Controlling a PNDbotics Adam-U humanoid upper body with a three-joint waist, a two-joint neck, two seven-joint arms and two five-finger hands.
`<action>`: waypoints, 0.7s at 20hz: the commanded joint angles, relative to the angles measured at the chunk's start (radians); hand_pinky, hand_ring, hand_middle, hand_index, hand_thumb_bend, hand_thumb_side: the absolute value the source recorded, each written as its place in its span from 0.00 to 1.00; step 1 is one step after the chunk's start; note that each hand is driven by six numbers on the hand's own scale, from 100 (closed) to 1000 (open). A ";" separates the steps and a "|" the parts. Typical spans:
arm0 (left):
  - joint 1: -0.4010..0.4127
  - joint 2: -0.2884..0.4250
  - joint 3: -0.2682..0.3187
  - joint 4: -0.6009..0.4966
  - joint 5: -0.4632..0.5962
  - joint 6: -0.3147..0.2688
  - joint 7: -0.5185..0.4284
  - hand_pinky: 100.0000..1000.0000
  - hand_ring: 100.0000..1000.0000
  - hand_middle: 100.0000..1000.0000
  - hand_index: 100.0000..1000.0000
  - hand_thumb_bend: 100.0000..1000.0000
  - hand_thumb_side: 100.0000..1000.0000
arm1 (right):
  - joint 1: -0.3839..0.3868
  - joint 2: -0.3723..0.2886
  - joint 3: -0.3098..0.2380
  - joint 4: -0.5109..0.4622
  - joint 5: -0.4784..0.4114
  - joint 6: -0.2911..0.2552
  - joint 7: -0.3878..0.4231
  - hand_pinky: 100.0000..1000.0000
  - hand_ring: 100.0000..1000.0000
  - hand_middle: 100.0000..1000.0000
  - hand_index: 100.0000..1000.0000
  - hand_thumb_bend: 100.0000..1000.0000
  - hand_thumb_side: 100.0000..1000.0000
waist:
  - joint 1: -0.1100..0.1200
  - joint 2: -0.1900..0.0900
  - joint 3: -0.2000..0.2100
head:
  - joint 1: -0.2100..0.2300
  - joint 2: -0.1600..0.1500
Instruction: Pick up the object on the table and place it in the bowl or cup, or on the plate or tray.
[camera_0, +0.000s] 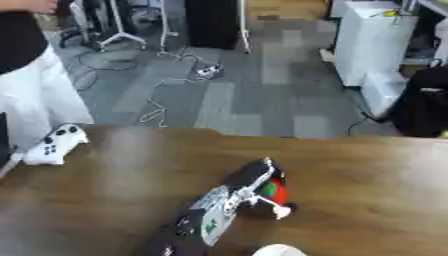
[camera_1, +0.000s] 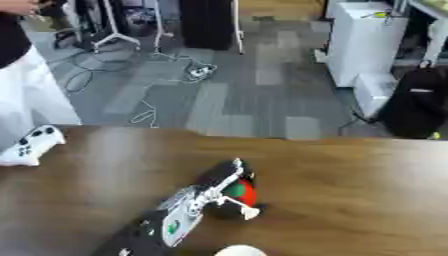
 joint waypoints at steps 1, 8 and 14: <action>-0.015 0.085 -0.039 -0.145 0.072 0.023 -0.061 0.38 0.00 0.00 0.19 0.45 0.00 | 0.015 -0.015 -0.004 0.015 0.012 0.001 -0.004 0.92 0.72 0.45 0.68 0.00 0.34 | 0.006 -0.030 0.013 | -0.023 0.023; -0.016 0.158 -0.081 -0.339 0.237 0.098 -0.168 0.37 0.00 0.00 0.20 0.48 0.00 | 0.052 -0.005 -0.029 0.044 0.062 -0.004 -0.029 0.91 0.71 0.45 0.68 0.00 0.34 | 0.010 -0.099 0.068 | -0.085 0.109; -0.007 0.158 -0.101 -0.411 0.318 0.133 -0.214 0.36 0.00 0.01 0.20 0.49 0.00 | 0.078 0.025 -0.054 0.067 0.124 -0.011 -0.058 0.91 0.71 0.45 0.68 0.00 0.34 | 0.007 -0.158 0.091 | -0.104 0.146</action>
